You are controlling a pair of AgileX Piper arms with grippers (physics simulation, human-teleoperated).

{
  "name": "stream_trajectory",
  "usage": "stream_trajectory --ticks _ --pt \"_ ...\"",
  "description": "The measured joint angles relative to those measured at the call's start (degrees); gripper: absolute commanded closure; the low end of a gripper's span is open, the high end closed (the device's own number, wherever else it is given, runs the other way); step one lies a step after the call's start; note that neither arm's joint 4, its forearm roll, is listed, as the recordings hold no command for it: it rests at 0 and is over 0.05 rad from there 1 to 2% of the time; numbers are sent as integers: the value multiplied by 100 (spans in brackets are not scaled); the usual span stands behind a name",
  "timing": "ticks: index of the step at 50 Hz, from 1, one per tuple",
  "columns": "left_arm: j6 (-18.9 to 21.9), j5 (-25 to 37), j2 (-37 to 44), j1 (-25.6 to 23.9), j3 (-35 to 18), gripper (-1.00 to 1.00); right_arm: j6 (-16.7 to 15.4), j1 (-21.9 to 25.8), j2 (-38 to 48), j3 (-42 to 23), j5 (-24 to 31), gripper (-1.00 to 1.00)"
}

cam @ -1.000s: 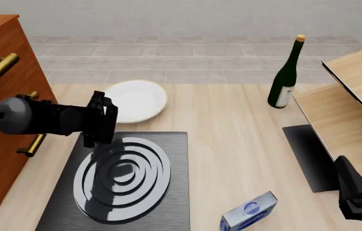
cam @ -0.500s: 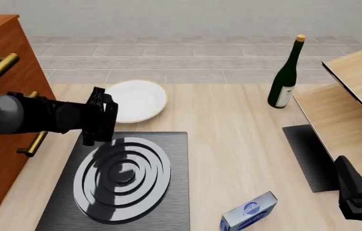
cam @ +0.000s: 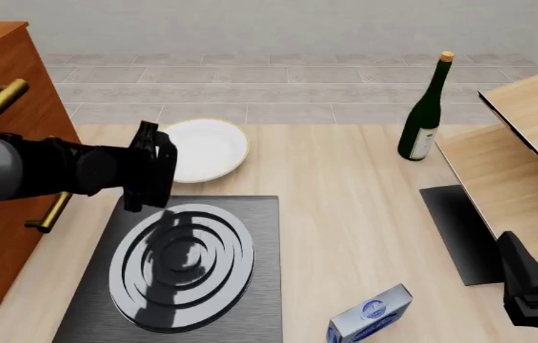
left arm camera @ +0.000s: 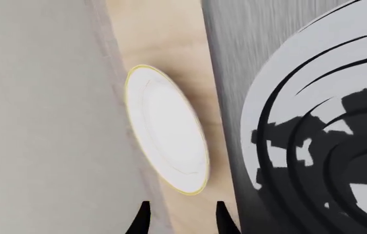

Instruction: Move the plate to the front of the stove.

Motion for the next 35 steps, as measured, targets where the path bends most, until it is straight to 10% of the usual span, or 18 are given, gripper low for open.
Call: stream_trajectory --ticks 35 --pt "-44 -391 -431 -511 55 -100 1 0 1 0 0 -100"
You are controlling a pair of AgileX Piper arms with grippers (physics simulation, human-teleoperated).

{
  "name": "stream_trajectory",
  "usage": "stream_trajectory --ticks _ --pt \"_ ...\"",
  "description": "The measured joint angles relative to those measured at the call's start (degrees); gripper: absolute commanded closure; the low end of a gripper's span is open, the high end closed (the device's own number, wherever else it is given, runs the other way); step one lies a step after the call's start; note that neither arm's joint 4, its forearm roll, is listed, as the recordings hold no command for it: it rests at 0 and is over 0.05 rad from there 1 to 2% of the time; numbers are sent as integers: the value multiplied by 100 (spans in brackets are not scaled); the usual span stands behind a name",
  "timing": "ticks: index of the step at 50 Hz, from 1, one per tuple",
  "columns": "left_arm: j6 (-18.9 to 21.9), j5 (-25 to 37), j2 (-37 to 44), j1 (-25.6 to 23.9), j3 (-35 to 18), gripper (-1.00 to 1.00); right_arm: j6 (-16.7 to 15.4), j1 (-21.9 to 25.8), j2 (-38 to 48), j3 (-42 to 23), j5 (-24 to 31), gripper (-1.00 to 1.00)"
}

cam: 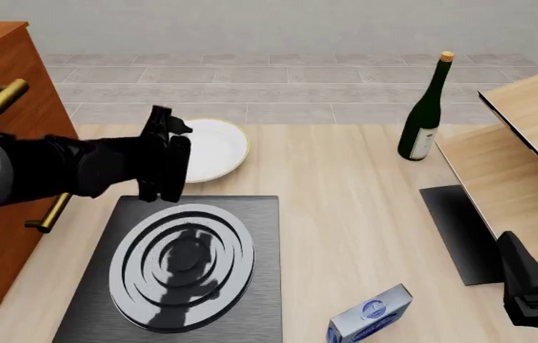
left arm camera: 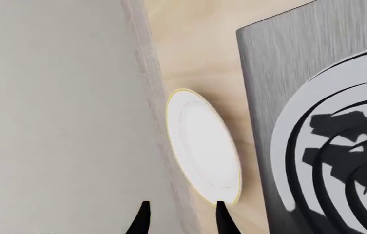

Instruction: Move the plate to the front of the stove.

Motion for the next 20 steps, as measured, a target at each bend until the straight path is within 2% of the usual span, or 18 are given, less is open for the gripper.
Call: stream_trajectory --ticks 20 --pt "48 -502 -306 -171 260 -100 0 0 -1 0 1 -100"
